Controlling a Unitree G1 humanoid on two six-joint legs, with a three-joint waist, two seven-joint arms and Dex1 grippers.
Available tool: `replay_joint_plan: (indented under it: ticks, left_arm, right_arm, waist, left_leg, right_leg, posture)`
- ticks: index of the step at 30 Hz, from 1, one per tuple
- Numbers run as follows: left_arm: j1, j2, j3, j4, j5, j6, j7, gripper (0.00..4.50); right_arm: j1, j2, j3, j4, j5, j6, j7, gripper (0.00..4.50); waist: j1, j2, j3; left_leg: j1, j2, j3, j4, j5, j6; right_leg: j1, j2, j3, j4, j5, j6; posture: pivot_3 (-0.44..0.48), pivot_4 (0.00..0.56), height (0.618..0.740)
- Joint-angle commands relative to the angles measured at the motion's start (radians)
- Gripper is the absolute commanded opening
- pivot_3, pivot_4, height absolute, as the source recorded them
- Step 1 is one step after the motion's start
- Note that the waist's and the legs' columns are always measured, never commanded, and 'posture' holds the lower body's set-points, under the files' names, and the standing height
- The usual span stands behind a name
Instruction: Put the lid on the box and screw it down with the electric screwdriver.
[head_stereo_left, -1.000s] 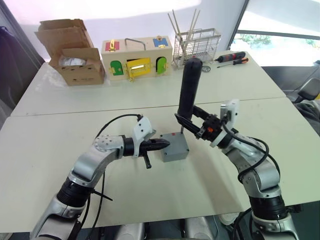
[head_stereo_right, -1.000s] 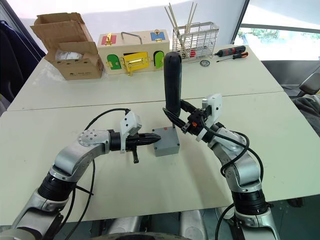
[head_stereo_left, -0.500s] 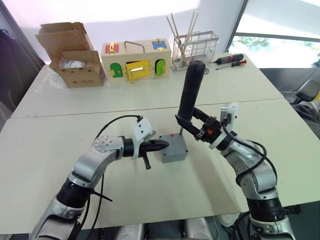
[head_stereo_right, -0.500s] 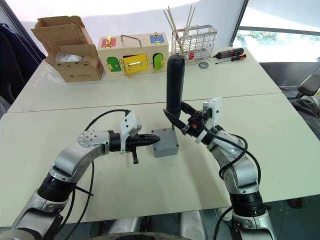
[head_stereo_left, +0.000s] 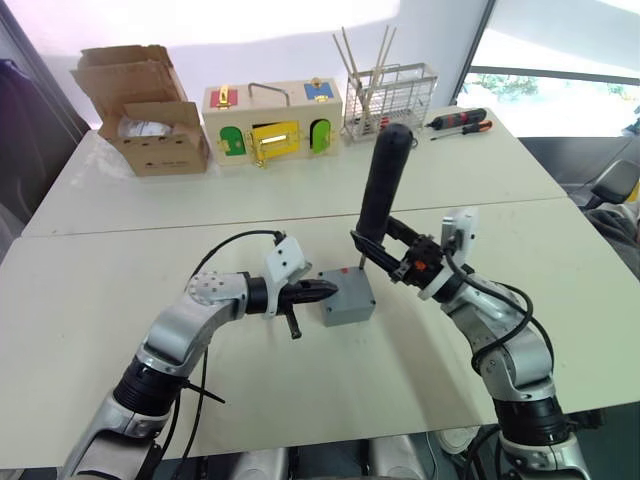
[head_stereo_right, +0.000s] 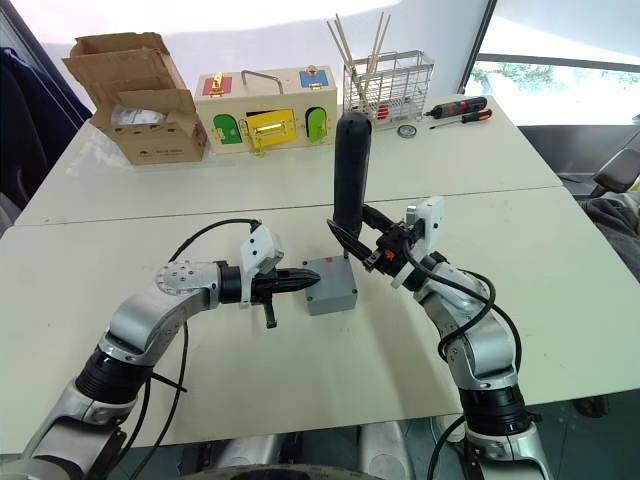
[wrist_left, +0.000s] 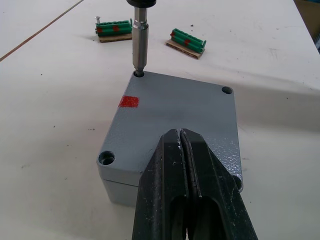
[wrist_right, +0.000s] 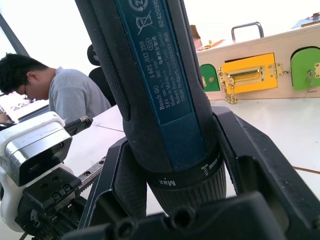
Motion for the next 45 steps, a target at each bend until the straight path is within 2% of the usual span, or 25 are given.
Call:
replay_joint_plan:
  ticks: [1,21,34,37,40,45]
  left_arm:
    - [0.001,-0.004,-0.012,-0.013,0.004,-0.004,0.002,0.0]
    - [0.003,-0.008,-0.011,-0.012,0.005,-0.001,0.004,0.0]
    - [0.01,-0.006,-0.018,-0.002,0.011,-0.012,0.001,0.0]
    - [0.024,0.018,-0.002,-0.025,-0.007,0.002,-0.013,0.0]
    - [0.046,0.06,0.033,-0.065,-0.044,0.027,-0.041,0.0]
    - [0.06,0.121,0.12,-0.081,-0.121,0.086,-0.058,0.0]
  right_arm:
    - [0.06,0.0,0.079,0.129,-0.054,0.055,0.012,1.76]
    - [0.053,0.006,0.07,0.138,-0.042,0.053,0.011,1.76]
    - [0.022,-0.004,0.043,0.082,-0.018,0.081,-0.006,1.76]
    - [-0.049,-0.013,-0.021,0.006,0.057,0.151,-0.034,1.76]
    - [-0.2,-0.062,-0.137,-0.081,0.202,0.278,-0.07,1.76]
    - [-0.357,-0.11,-0.252,-0.108,0.379,0.415,-0.119,1.76]
  waist:
    - [0.0,-0.001,-0.001]
    - [0.0,-0.004,-0.004]
    - [0.001,-0.003,-0.003]
    - [0.001,-0.002,-0.002]
    - [-0.001,0.004,0.006]
    - [0.003,0.007,0.013]
  left_leg:
    - [0.0,0.0,0.0,0.0,0.0,0.0]
    - [0.001,0.0,-0.004,0.0,0.0,-0.001]
    - [0.001,0.0,-0.005,0.0,-0.001,-0.001]
    - [0.0,0.0,-0.005,0.0,-0.001,-0.001]
    - [-0.003,0.0,-0.005,0.0,-0.001,-0.001]
    - [-0.027,-0.001,-0.007,0.0,0.004,-0.007]
  right_leg:
    - [0.0,0.0,0.0,0.0,0.0,0.0]
    - [0.003,0.0,-0.003,-0.001,-0.002,-0.001]
    - [0.003,0.0,-0.004,-0.001,-0.002,-0.001]
    - [0.002,0.0,-0.004,-0.001,-0.003,-0.002]
    - [-0.001,-0.001,-0.004,-0.001,-0.003,-0.002]
    - [-0.027,-0.001,-0.004,0.004,-0.001,-0.002]
  posture:
    - [0.0,0.15,0.739]
    - [0.0,0.15,0.739]
    - [0.0,0.15,0.739]
    - [0.0,0.15,0.739]
    - [0.0,0.15,0.739]
    - [0.0,0.15,0.739]
